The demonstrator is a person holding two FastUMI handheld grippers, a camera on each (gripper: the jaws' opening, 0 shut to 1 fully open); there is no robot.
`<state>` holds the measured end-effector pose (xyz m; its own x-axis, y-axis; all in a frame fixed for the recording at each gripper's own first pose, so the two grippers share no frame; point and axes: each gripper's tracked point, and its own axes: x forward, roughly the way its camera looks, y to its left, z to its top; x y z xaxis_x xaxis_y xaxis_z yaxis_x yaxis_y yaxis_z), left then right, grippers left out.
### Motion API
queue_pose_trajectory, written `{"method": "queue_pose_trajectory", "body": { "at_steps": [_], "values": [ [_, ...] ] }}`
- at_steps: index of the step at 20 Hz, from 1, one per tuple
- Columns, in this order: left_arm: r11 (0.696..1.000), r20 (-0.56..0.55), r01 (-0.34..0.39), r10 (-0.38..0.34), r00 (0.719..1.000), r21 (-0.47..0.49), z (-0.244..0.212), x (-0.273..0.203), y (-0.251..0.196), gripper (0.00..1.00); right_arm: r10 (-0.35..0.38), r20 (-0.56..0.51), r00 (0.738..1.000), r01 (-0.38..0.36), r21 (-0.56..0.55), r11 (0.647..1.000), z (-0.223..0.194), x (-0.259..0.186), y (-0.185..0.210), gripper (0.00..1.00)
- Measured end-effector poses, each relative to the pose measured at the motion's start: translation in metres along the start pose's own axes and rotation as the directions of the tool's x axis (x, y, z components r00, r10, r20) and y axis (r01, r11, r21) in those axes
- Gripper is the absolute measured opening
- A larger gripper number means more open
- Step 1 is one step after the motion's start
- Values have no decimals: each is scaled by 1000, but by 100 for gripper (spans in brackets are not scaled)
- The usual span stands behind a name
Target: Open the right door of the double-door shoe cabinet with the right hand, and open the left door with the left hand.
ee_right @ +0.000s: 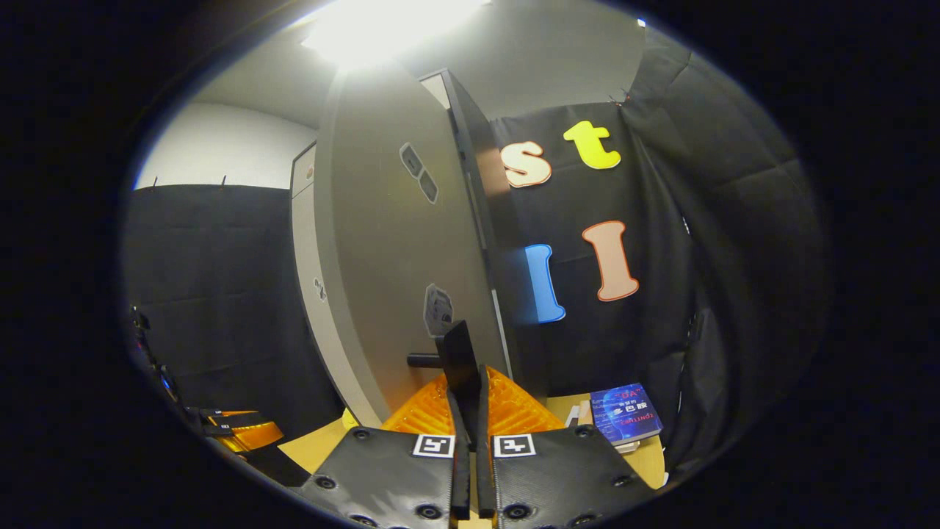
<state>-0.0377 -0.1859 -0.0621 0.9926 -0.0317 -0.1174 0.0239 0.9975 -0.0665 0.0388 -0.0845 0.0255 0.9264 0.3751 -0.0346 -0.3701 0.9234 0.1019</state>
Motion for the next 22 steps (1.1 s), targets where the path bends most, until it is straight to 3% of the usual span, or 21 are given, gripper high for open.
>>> {"method": "queue_pose_trajectory", "body": {
  "at_steps": [1, 6, 7, 9, 10, 11, 15, 18, 22],
  "values": [
    [1000, -3, -1, 1, 1000, 1, -1, 3, 5, 92, -7, 4, 1000, 7, 13, 1000, 0, 1, 1, 5],
    [1000, -5, 3, -3, 1000, -17, 4, 13, 35, 92, -83, 16, 996, 83, 16, 996, -1, -1, -1, 5],
    [1000, -6, 7, -7, 1000, -18, 4, 16, 41, 92, -104, 19, 994, 104, 13, 995, 0, -2, -1, 1],
    [1000, -13, 15, -15, 1000, -15, 4, 22, 55, 92, -144, 20, 989, 144, 13, 989, -1, -4, -2, 5],
    [1000, -14, 17, -18, 1000, -14, 4, 24, 62, 92, -163, 18, 987, 162, 11, 987, -2, -6, -1, 1],
    [1000, -12, 22, -22, 1000, -16, 5, 27, 69, 92, -176, 19, 984, 176, 4, 984, -3, -11, 0, 5],
    [998, -12, 50, -51, 999, -36, 8, 43, 95, 92, -229, 11, 973, 229, 4, 973, -13, -32, 4, 5],
    [997, 4, 71, -71, 997, -20, 18, 57, 112, 94, -310, 18, 951, 309, 17, 951, -6, -53, 2, 0],
    [992, 60, 123, -123, 991, 12, 43, 78, 123, 94, -440, 93, 893, 440, 19, 898, 26, -81, -10, 0]
  ]
}}
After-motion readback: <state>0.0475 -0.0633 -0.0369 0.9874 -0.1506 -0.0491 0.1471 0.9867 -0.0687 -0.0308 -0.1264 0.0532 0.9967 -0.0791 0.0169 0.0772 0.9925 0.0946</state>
